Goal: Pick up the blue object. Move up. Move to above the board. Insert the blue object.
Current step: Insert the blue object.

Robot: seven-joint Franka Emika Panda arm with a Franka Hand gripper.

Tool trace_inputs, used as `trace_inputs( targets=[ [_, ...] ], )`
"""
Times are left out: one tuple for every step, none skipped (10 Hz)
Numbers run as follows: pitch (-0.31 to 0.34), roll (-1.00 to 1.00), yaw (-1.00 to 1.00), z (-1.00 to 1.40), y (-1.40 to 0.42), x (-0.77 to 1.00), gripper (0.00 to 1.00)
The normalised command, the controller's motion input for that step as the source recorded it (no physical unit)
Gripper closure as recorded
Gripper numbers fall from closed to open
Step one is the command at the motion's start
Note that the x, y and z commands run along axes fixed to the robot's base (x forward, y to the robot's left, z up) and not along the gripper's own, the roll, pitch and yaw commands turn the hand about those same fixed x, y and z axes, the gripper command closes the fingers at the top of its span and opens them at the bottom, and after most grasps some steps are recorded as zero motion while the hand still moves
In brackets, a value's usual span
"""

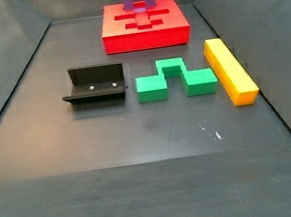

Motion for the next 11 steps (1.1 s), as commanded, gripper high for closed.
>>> trace_inputs(
  targets=[
    [-0.003,0.01,0.0,-0.12,0.0,-0.01,1.0],
    [0.0,0.03,0.0,-0.15,0.0,0.0,1.0],
    [-0.03,0.04,0.02,-0.47,0.0,0.41,1.0],
    [-0.054,0.0,0.0,-0.65,0.24,0.95,1.0],
    [-0.107,-0.01,0.0,-0.63,0.25,1.0,1.0],
    [-0.067,0.02,-0.07,-0.65,0.26,1.0,1.0],
    [-0.01,0.09,-0.06,-0.64,0.35,1.0,1.0],
    [0.0,0.09,0.0,-0.63,0.41,1.0,1.0],
    [0.0,0.04,0.05,-0.88,0.29,0.86,1.0],
    [0.0,0.02,0.11,-1.0,0.24,0.69,1.0],
    [-0.024,0.04,0.11,-0.94,0.2,0.68,1.0]
  ],
)
